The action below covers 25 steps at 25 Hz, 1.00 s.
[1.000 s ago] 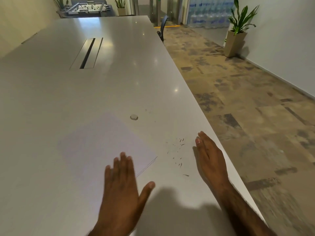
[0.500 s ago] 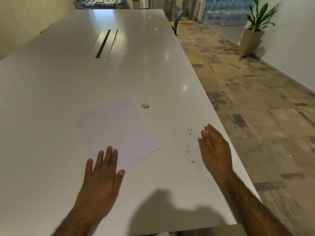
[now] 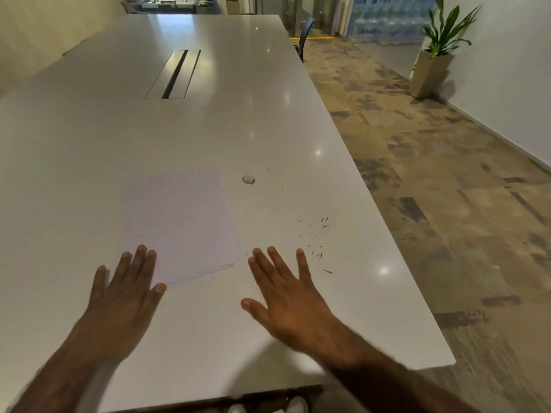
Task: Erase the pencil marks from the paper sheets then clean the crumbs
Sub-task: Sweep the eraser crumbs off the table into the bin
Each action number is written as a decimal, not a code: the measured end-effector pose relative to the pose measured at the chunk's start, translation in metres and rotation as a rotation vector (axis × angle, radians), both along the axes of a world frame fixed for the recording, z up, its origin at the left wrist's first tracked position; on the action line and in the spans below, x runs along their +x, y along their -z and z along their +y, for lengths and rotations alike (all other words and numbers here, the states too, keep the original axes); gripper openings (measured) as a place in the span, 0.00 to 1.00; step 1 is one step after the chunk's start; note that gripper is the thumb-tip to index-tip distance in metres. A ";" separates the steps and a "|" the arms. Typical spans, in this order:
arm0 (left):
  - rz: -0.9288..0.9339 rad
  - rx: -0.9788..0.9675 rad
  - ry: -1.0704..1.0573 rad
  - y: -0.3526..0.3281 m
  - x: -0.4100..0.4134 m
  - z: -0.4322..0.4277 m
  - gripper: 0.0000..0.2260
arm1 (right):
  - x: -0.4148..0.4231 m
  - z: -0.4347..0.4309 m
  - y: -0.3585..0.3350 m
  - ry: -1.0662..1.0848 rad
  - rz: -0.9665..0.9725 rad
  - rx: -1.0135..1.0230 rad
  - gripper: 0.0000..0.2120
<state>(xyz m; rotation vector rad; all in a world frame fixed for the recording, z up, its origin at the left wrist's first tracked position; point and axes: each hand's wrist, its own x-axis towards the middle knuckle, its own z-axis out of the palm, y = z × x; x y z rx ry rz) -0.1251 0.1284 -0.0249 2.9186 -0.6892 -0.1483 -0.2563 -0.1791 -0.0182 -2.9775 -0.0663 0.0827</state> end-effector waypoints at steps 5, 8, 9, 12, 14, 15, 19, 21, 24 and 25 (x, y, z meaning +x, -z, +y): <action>0.000 -0.095 -0.018 -0.014 0.001 0.000 0.39 | 0.028 -0.053 -0.005 0.147 0.015 -0.067 0.40; 0.025 -0.212 0.138 -0.027 -0.012 -0.039 0.40 | 0.025 -0.078 -0.019 0.227 -0.002 -0.043 0.41; 0.031 -0.242 0.213 -0.028 -0.017 -0.054 0.41 | 0.015 -0.082 -0.021 0.293 -0.032 -0.022 0.42; 0.074 -0.210 0.359 -0.028 -0.024 -0.097 0.39 | -0.046 -0.067 -0.009 0.591 -0.061 0.023 0.44; 0.075 -0.167 0.365 -0.027 -0.021 -0.120 0.40 | -0.081 -0.041 0.004 0.756 0.027 -0.024 0.46; 0.074 -0.161 0.356 -0.029 -0.016 -0.130 0.42 | -0.083 -0.035 0.007 0.788 0.065 -0.026 0.47; 0.020 -0.141 0.335 -0.027 -0.001 -0.167 0.44 | -0.023 -0.047 0.000 0.736 0.050 0.042 0.50; 0.042 -0.144 0.304 -0.022 -0.003 -0.185 0.45 | 0.014 -0.059 -0.007 0.623 0.018 0.047 0.49; 0.051 -0.143 0.314 -0.012 0.007 -0.217 0.44 | 0.031 -0.083 -0.008 0.479 -0.024 0.201 0.41; 0.026 -0.133 0.326 -0.010 0.018 -0.230 0.43 | 0.025 -0.095 -0.006 0.503 -0.079 0.278 0.39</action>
